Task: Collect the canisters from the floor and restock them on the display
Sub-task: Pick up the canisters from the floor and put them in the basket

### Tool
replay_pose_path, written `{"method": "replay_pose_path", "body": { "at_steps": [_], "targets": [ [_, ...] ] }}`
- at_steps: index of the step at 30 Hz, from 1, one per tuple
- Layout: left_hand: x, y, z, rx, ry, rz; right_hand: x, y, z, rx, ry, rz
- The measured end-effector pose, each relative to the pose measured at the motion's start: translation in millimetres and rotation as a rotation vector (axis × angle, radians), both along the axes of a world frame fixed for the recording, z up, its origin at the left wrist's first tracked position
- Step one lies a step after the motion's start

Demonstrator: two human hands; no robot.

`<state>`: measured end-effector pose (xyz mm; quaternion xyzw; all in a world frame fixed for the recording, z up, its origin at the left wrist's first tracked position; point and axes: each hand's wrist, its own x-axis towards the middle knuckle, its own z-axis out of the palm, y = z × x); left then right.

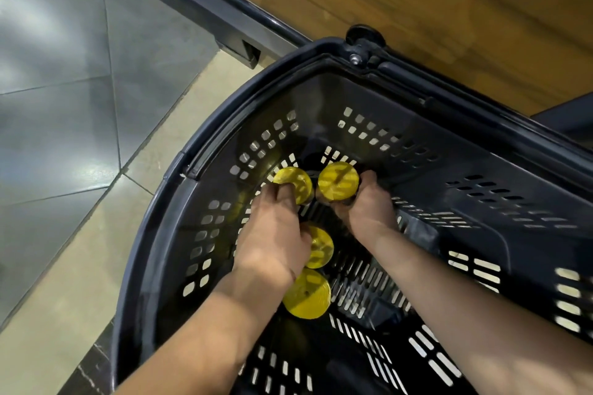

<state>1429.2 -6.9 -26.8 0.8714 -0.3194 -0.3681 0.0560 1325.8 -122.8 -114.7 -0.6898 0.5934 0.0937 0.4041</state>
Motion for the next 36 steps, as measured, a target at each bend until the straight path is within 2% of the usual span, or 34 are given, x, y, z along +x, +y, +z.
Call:
{"method": "replay_pose_path", "body": {
  "at_steps": [6,10,16,21,28,36],
  "targets": [
    [1,-1,14,-0.009,-0.039,-0.054,-11,-7,15,0.103,0.089,0.065],
    [-2,2,30,-0.174,-0.052,-0.087,-23,-12,43,0.091,0.071,0.132],
    [-12,3,93,-0.323,-0.136,-0.149,-49,-9,148,-0.077,-0.053,0.263],
    [-18,-1,196,-0.452,-0.178,-0.280,-71,-3,278,-0.156,-0.132,0.382],
    [-27,-17,401,-0.658,-0.349,-0.546,-102,-7,493,-0.544,-0.179,0.476],
    [-51,-35,627,-0.814,-0.487,-0.652,-147,-11,730,-0.880,-0.164,0.436]
  ]
}}
